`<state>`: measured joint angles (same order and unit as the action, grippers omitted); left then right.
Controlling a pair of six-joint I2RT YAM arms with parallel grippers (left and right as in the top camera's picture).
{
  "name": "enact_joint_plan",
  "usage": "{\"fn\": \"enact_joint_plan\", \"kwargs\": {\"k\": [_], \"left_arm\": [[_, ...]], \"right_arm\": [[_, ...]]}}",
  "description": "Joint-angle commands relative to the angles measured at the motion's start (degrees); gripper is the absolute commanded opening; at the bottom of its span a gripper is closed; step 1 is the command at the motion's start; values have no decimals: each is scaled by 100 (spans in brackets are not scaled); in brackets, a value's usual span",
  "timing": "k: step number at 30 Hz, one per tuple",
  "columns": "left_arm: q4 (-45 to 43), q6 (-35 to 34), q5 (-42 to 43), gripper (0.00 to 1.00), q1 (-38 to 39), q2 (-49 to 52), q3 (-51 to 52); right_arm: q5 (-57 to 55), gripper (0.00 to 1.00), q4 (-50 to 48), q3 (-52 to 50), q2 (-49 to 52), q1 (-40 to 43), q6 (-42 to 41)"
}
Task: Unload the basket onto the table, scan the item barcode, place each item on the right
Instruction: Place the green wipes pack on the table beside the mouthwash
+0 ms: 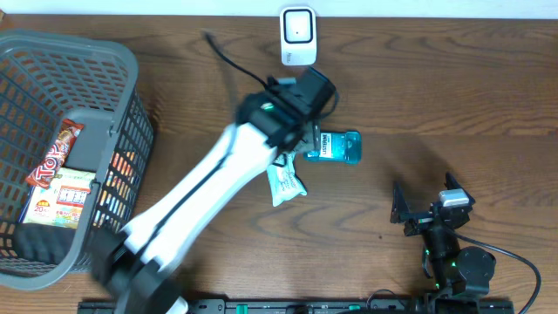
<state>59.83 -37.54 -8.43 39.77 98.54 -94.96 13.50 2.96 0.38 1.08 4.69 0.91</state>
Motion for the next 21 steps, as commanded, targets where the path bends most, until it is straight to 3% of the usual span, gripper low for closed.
{"fn": "enact_joint_plan", "kwargs": {"k": [1, 6, 9, 15, 21], "left_arm": [[-61, 201, -1947, 96, -83, -1368, -258], [-323, 162, -4304, 96, -398, -2726, -258], [-332, 149, -4719, 96, -1034, -3147, -256], [160, -398, -4444, 96, -3045, -3268, -234], [662, -651, -1985, 99, -5436, -2597, 72]], "right_arm": [[15, 99, 26, -7, -7, 15, 87], [15, 99, 26, -7, -7, 15, 87], [15, 99, 26, -7, -7, 15, 87], [15, 99, 26, -7, -7, 15, 87], [15, 99, 26, -7, -7, 15, 87]]}}
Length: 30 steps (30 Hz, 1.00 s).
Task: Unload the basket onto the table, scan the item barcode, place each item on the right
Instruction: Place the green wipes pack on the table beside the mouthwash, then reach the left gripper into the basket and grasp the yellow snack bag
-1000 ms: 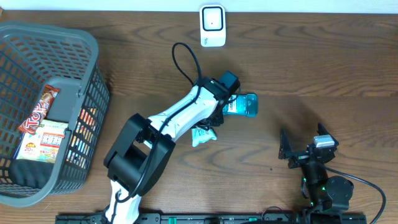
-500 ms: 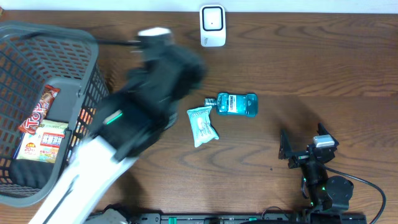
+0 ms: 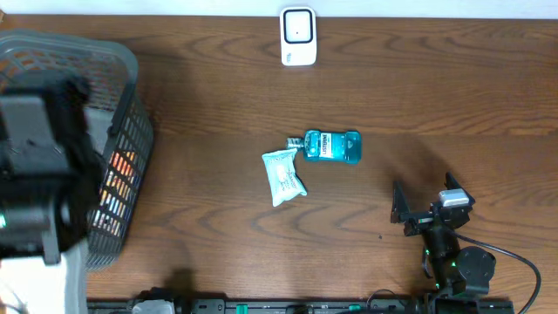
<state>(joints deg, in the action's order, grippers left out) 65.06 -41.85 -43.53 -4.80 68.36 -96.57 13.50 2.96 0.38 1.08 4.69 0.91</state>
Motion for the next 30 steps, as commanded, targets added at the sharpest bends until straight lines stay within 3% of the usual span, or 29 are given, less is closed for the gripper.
{"fn": "enact_joint_plan", "kwargs": {"k": [1, 3, 6, 15, 22, 25, 30], "left_arm": [[192, -221, 1825, 99, -1244, 573, 267], [420, -221, 2446, 99, -1821, 1056, 284], [754, -216, 2551, 99, -2245, 1784, 284], [874, -295, 2638, 98, -2468, 3482, 588], [-74, -297, 2647, 98, -2472, 3797, 1401], [-778, 13, 2837, 98, -2472, 3801, 1904], [-1405, -184, 2959, 98, -2490, 3803, 2583]], "right_arm": [[15, 99, 26, -7, -7, 15, 87], [15, 99, 26, -7, -7, 15, 87], [15, 99, 26, -7, -7, 15, 87], [15, 99, 26, -7, -7, 15, 87], [15, 99, 26, -7, -7, 15, 87], [15, 99, 26, -7, -7, 15, 87], [15, 99, 26, -7, -7, 15, 87]]}}
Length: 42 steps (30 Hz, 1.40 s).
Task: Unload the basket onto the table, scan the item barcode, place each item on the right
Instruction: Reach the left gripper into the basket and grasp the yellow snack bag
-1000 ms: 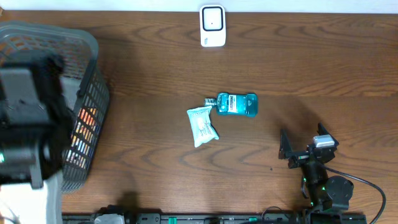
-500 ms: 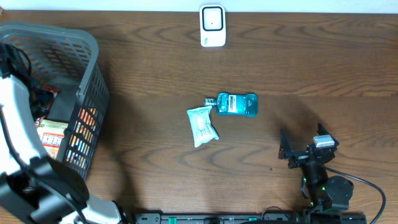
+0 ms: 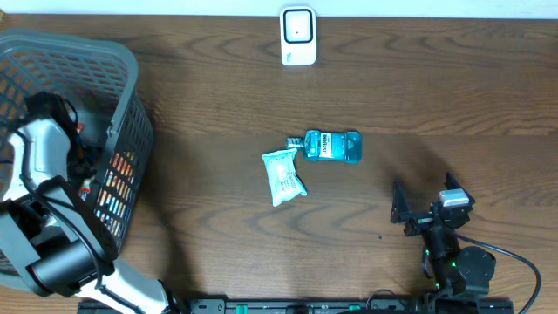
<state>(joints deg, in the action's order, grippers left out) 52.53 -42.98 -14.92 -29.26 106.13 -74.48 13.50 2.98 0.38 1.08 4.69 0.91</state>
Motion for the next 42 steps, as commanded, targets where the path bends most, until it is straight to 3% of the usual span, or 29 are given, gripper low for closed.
{"fn": "enact_joint_plan", "kwargs": {"k": [1, 4, 6, 8, 9, 10, 19, 31, 38, 42], "left_arm": [[-236, -166, 98, 98, -66, 26, 503], [-345, -518, 98, 99, -195, 28, 824], [-404, -538, 94, 86, -297, 28, 940], [-400, -533, 92, 31, -431, 28, 1008], [-378, -533, 92, 11, -479, 28, 1023], [-348, -518, 76, 7, -542, 28, 1025], [-61, -166, 131, 7, -667, -461, 772], [-481, -81, 1572, 7, -667, -3862, 448], [-785, -319, 1703, 7, -667, -5058, 448], [-1349, -315, 2708, 7, -667, -5399, 448]], "right_arm": [[15, 99, 24, -7, -7, 15, 87], [15, 99, 24, -7, -7, 15, 87], [15, 99, 24, -7, -7, 15, 87], [15, 99, 24, -7, -7, 15, 87], [15, 99, 24, -7, -7, 15, 87], [15, 99, 24, -7, -7, 15, 87], [15, 99, 24, -7, -7, 15, 87], [15, 99, 24, -7, -7, 15, 87], [15, 99, 24, -7, -7, 15, 87], [15, 99, 24, -7, -7, 15, 87]]}}
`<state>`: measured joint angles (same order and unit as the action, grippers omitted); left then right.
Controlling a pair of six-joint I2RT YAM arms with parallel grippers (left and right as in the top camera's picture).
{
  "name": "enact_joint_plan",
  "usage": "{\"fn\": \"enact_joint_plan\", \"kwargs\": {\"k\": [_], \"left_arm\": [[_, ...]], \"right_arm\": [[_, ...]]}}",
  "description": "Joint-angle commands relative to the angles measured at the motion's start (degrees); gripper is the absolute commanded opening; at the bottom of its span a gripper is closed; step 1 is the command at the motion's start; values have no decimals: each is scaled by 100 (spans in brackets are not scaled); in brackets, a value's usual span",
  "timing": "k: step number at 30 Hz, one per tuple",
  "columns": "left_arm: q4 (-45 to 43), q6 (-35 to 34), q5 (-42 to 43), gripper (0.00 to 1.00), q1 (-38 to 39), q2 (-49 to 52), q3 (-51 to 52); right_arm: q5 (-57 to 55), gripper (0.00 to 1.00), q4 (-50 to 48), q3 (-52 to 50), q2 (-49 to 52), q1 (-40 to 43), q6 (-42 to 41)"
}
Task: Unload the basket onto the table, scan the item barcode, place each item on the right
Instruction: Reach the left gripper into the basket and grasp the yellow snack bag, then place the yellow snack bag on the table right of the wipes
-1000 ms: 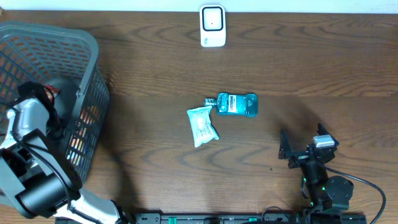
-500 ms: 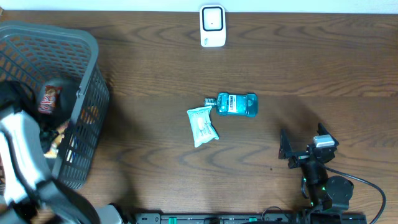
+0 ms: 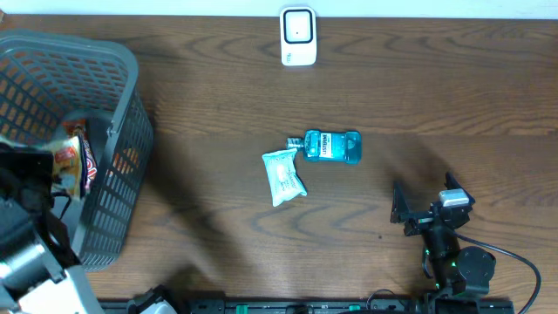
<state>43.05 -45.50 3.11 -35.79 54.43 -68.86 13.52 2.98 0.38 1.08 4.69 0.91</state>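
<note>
My left gripper [image 3: 54, 167] is raised over the near side of the grey basket [image 3: 122, 105] and looks shut on a red and orange snack bar [image 3: 77, 162], which sticks out beside its black body. At the table's far edge stands the white scanner [image 3: 297, 36]. A teal bottle [image 3: 331, 146] and a white pouch [image 3: 284, 177] lie in the middle of the table. My right gripper [image 3: 420, 208] rests at the near right, open and holding nothing.
The basket's slatted wall takes up the left side, with more packets showing through it [image 3: 113, 174]. Dark wooden table [image 3: 418, 96] stretches between the basket, the scanner and the right arm.
My left arm was reaching down inside the basket; now its gripper is higher up with the red snack bar in it. The bottle, the pouch and the right arm have not moved.
First my left arm stretched over the table's middle at the teal bottle, while the snack bar lay in the basket. Then the arm was over the basket, the bottle and pouch left on the table. Then it reached into the basket, and now it holds the snack bar.
</note>
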Motion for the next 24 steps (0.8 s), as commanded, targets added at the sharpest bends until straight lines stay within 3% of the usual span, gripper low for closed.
{"fn": "enact_joint_plan", "kwargs": {"k": [1, 3, 7, 11, 17, 24], "left_arm": [[-734, -13, 1473, 7, -13, -310, -114], [-1248, 155, 2433, 8, -13, -376, -114], [-2586, 452, 5226, 7, 7, -341, -111], [-3263, 476, 6704, 8, 284, -181, -111], [-3268, 1158, 7237, 7, 1152, 179, -24], [-3228, 1810, 6865, 8, 2881, 990, 17]], "right_arm": [[13, 99, 24, -7, -7, 15, 87], [13, 99, 24, -7, -7, 15, 87], [13, 99, 24, -7, -7, 15, 87], [13, 99, 24, -7, -7, 15, 87], [13, 99, 24, -7, -7, 15, 87], [13, 99, 24, -7, -7, 15, 87]]}}
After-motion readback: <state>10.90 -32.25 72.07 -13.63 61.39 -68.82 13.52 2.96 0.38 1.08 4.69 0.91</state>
